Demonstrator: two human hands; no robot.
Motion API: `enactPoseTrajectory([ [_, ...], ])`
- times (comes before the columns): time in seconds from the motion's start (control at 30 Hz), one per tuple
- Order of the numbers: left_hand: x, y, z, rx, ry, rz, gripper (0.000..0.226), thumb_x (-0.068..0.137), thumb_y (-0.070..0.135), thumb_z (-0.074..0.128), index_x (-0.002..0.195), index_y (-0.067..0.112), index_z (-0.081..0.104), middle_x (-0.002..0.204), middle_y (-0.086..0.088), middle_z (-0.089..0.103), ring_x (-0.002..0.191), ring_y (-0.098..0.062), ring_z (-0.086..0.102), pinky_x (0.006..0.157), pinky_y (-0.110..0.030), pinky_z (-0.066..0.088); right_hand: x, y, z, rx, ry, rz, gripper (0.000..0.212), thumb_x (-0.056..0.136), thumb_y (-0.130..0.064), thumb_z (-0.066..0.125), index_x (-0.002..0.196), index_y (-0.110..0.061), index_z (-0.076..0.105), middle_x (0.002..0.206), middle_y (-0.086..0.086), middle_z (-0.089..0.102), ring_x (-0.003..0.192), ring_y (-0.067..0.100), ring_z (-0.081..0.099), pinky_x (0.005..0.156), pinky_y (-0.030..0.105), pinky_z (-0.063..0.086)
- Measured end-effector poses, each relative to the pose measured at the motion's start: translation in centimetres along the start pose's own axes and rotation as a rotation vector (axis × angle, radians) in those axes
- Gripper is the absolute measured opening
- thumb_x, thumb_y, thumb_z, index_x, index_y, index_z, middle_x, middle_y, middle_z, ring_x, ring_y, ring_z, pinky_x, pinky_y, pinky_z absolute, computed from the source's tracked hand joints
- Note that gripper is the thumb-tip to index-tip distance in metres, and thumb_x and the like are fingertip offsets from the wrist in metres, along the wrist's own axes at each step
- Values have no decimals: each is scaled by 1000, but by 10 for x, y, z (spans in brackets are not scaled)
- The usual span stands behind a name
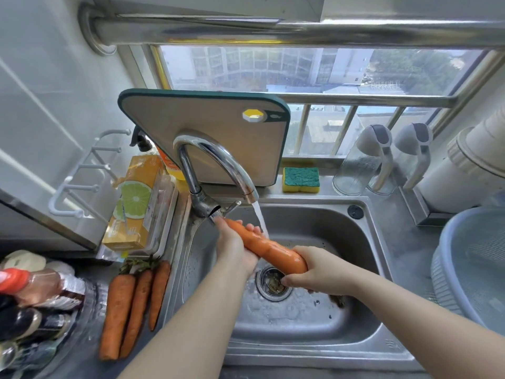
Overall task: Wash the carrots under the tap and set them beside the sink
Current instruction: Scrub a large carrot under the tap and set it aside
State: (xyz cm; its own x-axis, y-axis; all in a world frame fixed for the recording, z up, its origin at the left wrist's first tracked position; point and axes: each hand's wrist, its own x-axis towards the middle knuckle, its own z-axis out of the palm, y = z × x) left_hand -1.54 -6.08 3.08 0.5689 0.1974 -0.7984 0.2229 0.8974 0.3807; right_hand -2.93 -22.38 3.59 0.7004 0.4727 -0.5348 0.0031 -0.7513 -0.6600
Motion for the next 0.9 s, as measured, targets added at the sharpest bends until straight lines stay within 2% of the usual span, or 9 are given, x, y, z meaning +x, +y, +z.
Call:
enactPoseTrajectory([
  [0.1, 6, 3, -5, -85, -48, -79, 56, 92, 65, 27, 73, 14, 41, 43, -2, 44, 42, -14, 42, 56, -26, 41, -2, -3, -3, 109, -58, -18, 33, 78, -34, 73, 100, -14, 58, 74, 0, 60, 58, 11, 56, 56, 28, 49],
  [0.2, 7, -2, -6, -174, -114, -72, 53, 93, 63, 30, 76, 14, 44, 50, -3, 48, 51, -15, 47, 62, -28, 45, -2, -6, -7, 330, -100, -6, 32, 83, -36, 70, 93, -7, 58, 67, 3, 58, 52, 13, 49, 50, 26, 40],
  [0.3, 4, -15, -3, -90, -124, 18, 43, 97, 48, 38, 103, 9, 55, 86, -10, 60, 83, -20, 62, 88, -39, 49, 2, -10, -4, 542, -124, 63, 35, 87, -41, 64, 90, -8, 52, 65, 8, 50, 49, 15, 40, 47, 25, 31],
  [0.37, 2, -25, -7, 40, -161, 59, 42, 100, 36, 39, 128, 5, 45, 112, -15, 56, 94, -21, 61, 85, -39, 48, 6, -11, -1, 596, -129, 131, 37, 87, -44, 62, 90, -8, 52, 65, 8, 47, 48, 14, 38, 46, 24, 29],
  [0.43, -1, -32, -14, 188, -229, 89, 40, 102, 21, 39, 135, -1, 34, 125, -20, 50, 92, -18, 60, 82, -37, 48, 10, -10, -2, 595, -150, 170, 38, 87, -45, 62, 91, -8, 55, 65, 7, 49, 48, 14, 38, 46, 23, 29],
  [0.57, -12, -33, -24, 413, -385, 128, 31, 96, 1, 46, 123, 5, 32, 104, -16, 53, 88, -19, 62, 66, -31, 55, 11, -10, -5, 530, -164, 149, 35, 86, -42, 64, 91, -8, 56, 64, 6, 51, 49, 13, 40, 47, 23, 32],
  [0.63, -8, -32, -23, 449, -334, 186, 37, 94, 1, 51, 127, 2, 32, 100, -16, 56, 84, -19, 64, 61, -31, 56, 11, -15, -4, 379, -108, 110, 35, 84, -41, 66, 92, -7, 59, 65, 4, 54, 51, 13, 45, 49, 24, 38],
  [0.8, -1, -36, -10, 439, -59, 235, 25, 100, 23, 44, 107, 0, 48, 80, -9, 60, 66, -18, 64, 62, -32, 53, 7, -25, 3, -34, 34, 21, 34, 76, -38, 68, 96, -10, 61, 67, -3, 57, 52, 10, 51, 52, 24, 43],
  [0.9, -7, -33, -8, 342, -143, 106, 34, 102, 32, 35, 107, 1, 46, 85, -12, 59, 72, -21, 62, 69, -36, 52, 2, -21, -2, 18, 10, 35, 29, 76, -32, 68, 92, -9, 61, 64, -1, 58, 50, 11, 51, 51, 26, 44],
])
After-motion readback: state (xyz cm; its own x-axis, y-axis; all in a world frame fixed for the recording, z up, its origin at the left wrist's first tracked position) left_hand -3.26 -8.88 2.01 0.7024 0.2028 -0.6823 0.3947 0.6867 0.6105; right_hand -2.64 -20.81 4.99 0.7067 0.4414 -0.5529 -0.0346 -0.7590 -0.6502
